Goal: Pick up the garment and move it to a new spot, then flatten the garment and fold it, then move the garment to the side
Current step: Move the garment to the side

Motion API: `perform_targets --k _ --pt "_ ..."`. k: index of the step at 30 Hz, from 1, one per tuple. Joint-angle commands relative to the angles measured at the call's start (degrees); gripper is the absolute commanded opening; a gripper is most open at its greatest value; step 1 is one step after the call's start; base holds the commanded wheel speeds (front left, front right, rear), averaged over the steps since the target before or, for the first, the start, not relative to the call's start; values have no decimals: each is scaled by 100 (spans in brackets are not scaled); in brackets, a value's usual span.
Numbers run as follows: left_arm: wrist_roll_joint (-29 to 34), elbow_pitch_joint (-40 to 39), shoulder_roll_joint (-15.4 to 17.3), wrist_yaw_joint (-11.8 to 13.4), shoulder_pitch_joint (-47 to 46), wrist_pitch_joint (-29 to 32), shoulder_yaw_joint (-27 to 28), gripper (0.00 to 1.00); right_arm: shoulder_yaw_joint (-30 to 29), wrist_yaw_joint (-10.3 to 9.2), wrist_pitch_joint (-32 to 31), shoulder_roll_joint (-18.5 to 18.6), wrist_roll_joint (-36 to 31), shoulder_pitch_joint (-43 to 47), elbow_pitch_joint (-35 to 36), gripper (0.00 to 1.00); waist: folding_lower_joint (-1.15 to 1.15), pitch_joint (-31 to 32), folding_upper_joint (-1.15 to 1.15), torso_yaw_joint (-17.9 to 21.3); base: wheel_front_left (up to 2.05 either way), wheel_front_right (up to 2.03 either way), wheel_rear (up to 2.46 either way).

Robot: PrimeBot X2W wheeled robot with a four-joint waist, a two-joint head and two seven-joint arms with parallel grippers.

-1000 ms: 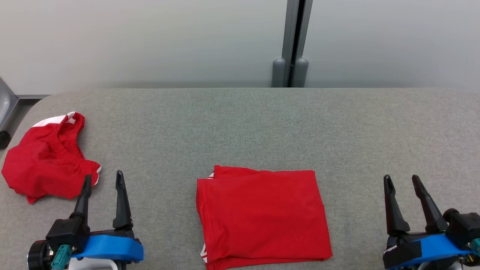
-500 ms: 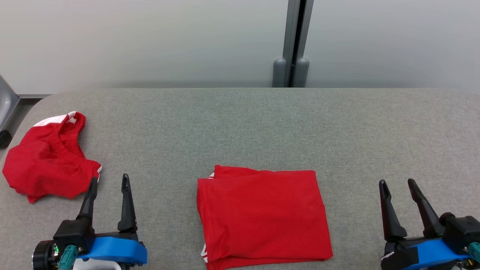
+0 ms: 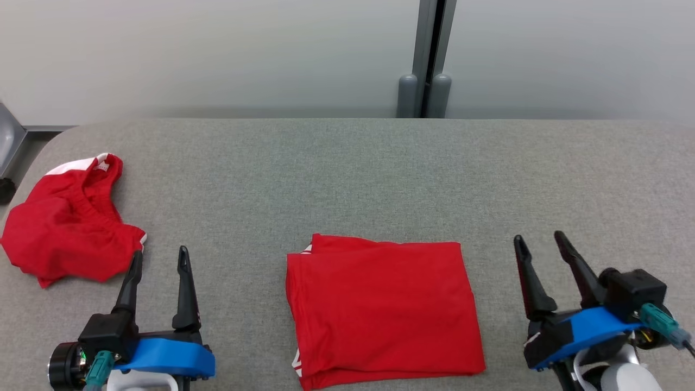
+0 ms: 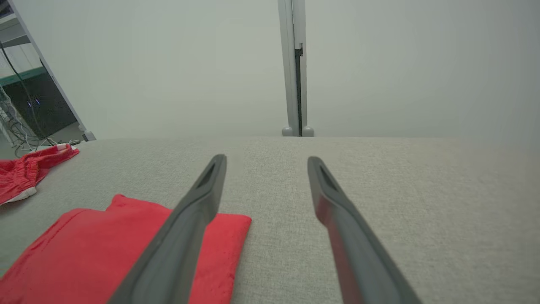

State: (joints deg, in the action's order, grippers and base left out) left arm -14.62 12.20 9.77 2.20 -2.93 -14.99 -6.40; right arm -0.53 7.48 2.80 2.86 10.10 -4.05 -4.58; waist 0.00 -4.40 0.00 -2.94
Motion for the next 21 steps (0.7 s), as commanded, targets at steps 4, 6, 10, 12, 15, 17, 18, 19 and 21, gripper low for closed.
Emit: perform_targets --k 4,6,10,12,15,17,18,19,21 --pt "35 -13 -31 -21 -131 -27 -44 100 193 3 -181 8 24 -280 -262 100 0 -94 0 -99 0 0 0" --pt "53 -16 -50 -31 -142 -27 -65 100 272 3 -236 7 -24 -355 -459 100 0 -133 0 -156 0 0 0" --pt "66 2 -95 -53 -192 -28 -82 100 343 3 -202 7 49 -422 -896 100 0 -213 0 -276 0 0 0" --pt "89 24 -122 -58 -228 -28 -93 100 379 3 -138 11 96 -421 -1245 100 0 -296 0 -371 0 0 0" --pt "104 50 -139 -70 -236 -28 -93 100 440 3 -47 10 115 -448 -1577 100 0 -373 0 -440 0 0 0" --pt "105 55 -152 -71 -254 -28 -97 100 477 3 -16 11 124 -472 -1814 100 0 -419 0 -477 0 0 0" --pt "109 58 -158 -73 -272 -28 -95 100 501 3 17 11 117 -490 -1919 100 0 -437 0 -489 0 0 0" --pt "117 60 -168 -75 -286 -28 -94 100 530 3 50 11 143 -513 -2027 100 0 -455 0 -499 0 0 0" --pt "129 69 -182 -81 -300 -28 -86 100 603 3 84 11 152 -539 -2248 100 0 -480 0 -509 0 0 0"
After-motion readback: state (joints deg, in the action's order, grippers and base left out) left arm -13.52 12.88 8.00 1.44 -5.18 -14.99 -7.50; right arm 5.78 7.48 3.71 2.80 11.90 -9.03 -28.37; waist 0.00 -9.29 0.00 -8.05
